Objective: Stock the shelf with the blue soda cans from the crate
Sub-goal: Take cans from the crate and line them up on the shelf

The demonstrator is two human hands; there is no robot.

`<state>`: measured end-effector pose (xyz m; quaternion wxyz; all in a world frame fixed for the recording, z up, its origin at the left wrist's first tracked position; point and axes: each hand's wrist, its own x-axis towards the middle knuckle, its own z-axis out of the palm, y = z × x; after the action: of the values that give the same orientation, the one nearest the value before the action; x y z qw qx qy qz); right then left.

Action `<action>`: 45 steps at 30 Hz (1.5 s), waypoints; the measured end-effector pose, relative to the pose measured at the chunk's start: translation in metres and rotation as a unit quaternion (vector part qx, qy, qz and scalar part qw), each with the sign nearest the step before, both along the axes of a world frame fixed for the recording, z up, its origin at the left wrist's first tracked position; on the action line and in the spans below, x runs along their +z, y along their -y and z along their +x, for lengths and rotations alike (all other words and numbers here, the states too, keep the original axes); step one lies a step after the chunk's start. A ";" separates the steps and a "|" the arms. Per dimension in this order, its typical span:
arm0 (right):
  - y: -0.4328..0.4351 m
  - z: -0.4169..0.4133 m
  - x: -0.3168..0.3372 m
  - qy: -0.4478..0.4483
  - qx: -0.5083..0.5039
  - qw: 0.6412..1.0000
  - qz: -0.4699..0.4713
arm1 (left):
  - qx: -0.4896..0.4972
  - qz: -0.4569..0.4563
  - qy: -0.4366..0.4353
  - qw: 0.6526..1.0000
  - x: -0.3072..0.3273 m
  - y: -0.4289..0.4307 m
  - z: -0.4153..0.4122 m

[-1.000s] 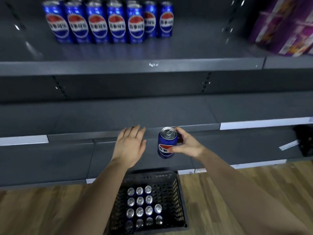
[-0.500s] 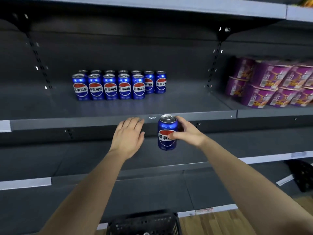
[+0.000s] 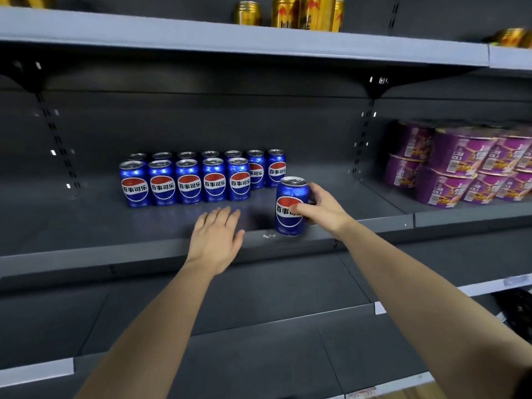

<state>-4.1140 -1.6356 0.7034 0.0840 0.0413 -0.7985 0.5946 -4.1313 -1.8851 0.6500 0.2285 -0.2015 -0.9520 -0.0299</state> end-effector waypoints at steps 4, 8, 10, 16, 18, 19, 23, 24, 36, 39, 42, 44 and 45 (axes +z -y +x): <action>-0.001 -0.026 -0.003 -0.002 -0.017 1.000 0.004 | 0.005 0.004 0.004 1.000 -0.002 0.003 -0.024; 0.001 -0.047 -0.010 0.006 -0.022 1.000 0.006 | 0.001 0.015 -0.005 1.000 0.000 0.001 -0.041; 0.000 -0.058 -0.013 0.012 -0.026 0.999 0.015 | -0.001 0.015 -0.007 1.000 0.000 -0.002 -0.048; 0.002 -0.078 -0.018 0.024 -0.021 0.999 0.005 | 0.001 0.016 0.006 1.000 -0.007 -0.004 -0.062; 0.002 -0.084 -0.019 0.025 -0.014 1.000 -0.003 | -0.001 0.020 0.010 1.000 -0.009 -0.003 -0.064; 0.002 -0.086 -0.019 0.026 -0.010 1.000 -0.009 | -0.002 0.021 0.011 1.000 -0.010 -0.003 -0.064; 0.006 -0.094 -0.020 0.033 0.008 0.998 -0.049 | 0.004 0.024 0.009 1.000 -0.015 -0.003 -0.066; 0.007 -0.096 -0.022 0.030 0.010 0.998 -0.053 | 0.008 0.025 0.007 1.000 -0.016 -0.003 -0.066; 0.018 -0.122 -0.029 -0.010 -0.028 0.999 0.017 | 0.023 0.019 -0.015 0.999 -0.020 -0.005 -0.064; 0.021 -0.129 -0.029 -0.024 -0.041 0.998 0.047 | 0.023 0.020 -0.023 0.999 -0.020 -0.005 -0.064; 0.025 -0.134 -0.027 -0.030 -0.058 0.996 0.068 | 0.026 0.021 -0.025 0.999 -0.020 -0.005 -0.064; 0.029 -0.138 -0.026 -0.032 -0.068 0.994 0.077 | 0.029 0.021 -0.024 0.999 -0.020 -0.005 -0.064; 0.030 -0.141 -0.027 -0.035 -0.076 0.993 0.081 | 0.029 0.022 -0.024 0.999 -0.021 -0.005 -0.064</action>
<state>-4.2546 -1.6658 0.6768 0.1526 0.0080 -0.8414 0.5184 -4.1957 -1.8799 0.6292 0.2567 -0.1691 -0.9508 -0.0388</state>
